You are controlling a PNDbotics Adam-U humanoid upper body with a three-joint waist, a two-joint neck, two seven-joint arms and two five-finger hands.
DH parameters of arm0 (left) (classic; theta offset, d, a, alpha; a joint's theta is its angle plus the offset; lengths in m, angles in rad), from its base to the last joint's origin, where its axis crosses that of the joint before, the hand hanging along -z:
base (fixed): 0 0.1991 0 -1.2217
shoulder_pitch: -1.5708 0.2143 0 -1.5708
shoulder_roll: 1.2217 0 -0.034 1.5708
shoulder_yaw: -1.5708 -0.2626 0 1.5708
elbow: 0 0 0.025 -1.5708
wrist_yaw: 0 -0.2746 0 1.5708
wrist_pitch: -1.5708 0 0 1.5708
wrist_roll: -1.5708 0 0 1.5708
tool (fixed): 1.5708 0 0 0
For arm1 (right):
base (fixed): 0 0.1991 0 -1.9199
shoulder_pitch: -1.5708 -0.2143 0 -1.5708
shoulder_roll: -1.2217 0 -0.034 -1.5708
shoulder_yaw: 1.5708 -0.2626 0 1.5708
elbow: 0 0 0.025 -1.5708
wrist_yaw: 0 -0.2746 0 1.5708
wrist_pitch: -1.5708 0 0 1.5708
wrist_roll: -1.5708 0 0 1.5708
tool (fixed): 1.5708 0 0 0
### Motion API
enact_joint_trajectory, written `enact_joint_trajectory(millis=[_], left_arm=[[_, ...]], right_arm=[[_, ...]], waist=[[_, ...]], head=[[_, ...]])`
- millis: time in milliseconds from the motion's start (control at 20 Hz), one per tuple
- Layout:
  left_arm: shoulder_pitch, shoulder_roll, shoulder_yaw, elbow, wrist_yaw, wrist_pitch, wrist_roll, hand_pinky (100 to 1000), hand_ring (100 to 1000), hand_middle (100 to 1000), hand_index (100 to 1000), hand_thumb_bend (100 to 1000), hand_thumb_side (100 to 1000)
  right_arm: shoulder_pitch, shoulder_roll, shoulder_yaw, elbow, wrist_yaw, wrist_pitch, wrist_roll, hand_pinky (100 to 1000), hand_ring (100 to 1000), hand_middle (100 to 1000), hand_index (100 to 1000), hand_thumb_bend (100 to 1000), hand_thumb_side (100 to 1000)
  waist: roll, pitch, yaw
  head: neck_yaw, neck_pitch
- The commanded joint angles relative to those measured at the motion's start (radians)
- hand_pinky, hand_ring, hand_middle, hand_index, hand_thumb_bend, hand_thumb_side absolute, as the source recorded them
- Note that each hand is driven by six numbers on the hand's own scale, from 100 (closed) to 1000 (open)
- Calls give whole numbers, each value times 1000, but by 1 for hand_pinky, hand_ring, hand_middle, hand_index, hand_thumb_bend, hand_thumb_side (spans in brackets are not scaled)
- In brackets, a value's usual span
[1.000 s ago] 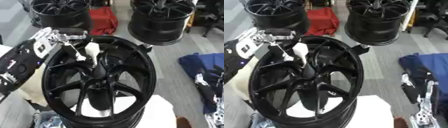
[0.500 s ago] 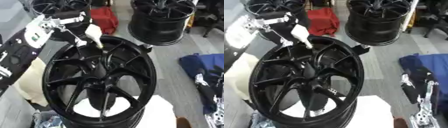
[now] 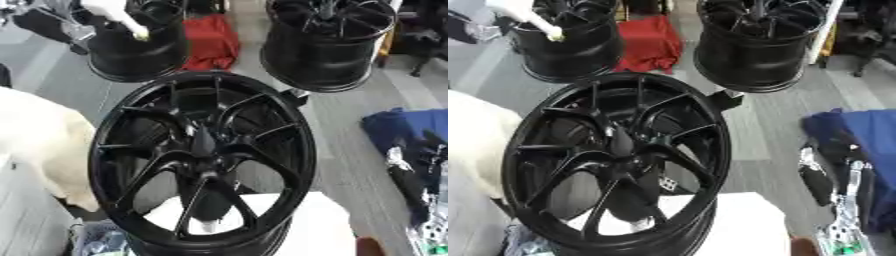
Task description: Pull the pin out of the wheel hub.
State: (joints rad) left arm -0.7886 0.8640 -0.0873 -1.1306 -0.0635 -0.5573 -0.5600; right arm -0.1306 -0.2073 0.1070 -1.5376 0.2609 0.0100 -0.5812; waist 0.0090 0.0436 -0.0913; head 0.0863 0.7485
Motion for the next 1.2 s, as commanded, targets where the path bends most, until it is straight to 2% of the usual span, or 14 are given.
enact_joint_trajectory(millis=[50,100,200,250,300,350,400,450,500,650,700,800,1000,1200], left_arm=[[40,121,39,51,36,-350,-347,637,547,508,726,100,251],[65,142,45,75,34,-350,-347,644,563,524,742,100,299],[113,148,62,123,16,-350,-347,678,625,597,805,100,452],[138,141,76,147,3,-350,-347,682,633,605,811,100,462],[162,131,93,171,-11,-350,-347,728,713,705,868,100,645],[186,118,114,195,-25,-350,-347,740,738,735,885,100,706],[211,102,137,220,-40,-350,-347,758,761,763,899,150,780],[235,86,161,244,-55,-350,-347,762,767,771,904,166,809],[260,67,185,269,-70,-350,-347,767,780,786,914,212,905],[330,1,255,339,-113,-350,-347,764,784,792,917,174,956],[353,-22,278,362,-122,-350,-347,746,776,781,910,100,954],[397,-65,322,388,-114,-350,-347,721,760,760,904,100,950],[489,-157,413,323,-63,-350,-345,677,727,717,882,100,896],[586,-255,511,227,-3,-348,-345,650,707,689,866,100,882]], right_arm=[[-10,-15,-15,-11,2,0,-12,734,684,712,858,222,415],[-12,-14,-18,-12,1,1,-15,734,684,712,858,222,414],[-14,-13,-22,-13,0,2,-19,734,684,712,858,222,414],[-15,-13,-24,-13,-1,2,-21,734,684,712,858,222,414],[-15,-13,-27,-14,-1,3,-23,734,684,712,858,221,414],[-16,-13,-31,-15,-1,4,-26,734,684,712,858,221,414],[-16,-13,-33,-16,-1,4,-29,734,684,711,858,222,414],[-17,-14,-35,-16,-2,5,-31,734,684,711,858,222,414],[-18,-14,-35,-17,-2,6,-32,734,684,711,858,222,414],[-20,-13,-34,-18,-3,7,-31,734,683,711,858,222,414],[-20,-13,-33,-18,-4,7,-30,734,684,711,858,221,414],[-20,-11,-31,-18,-6,7,-27,734,683,711,858,219,415],[-20,-6,-25,-18,-7,5,-22,734,684,711,858,218,416],[-20,1,-19,-17,-9,3,-16,734,684,711,858,217,416]], waist=[[-1,-2,6],[-3,2,9],[-6,8,16],[-6,10,19],[-8,13,26],[-9,15,31],[-10,17,36],[-10,19,38],[-11,22,40],[-14,24,41],[-14,25,41],[-17,25,39],[-22,23,37],[-28,19,28]], head=[[-20,-21],[-26,-23],[-34,-27],[-38,-28],[-43,-29],[-49,-30],[-55,-32],[-58,-34],[-60,-34],[-58,-32],[-56,-31],[-51,-29],[-39,-25],[-23,-21]])
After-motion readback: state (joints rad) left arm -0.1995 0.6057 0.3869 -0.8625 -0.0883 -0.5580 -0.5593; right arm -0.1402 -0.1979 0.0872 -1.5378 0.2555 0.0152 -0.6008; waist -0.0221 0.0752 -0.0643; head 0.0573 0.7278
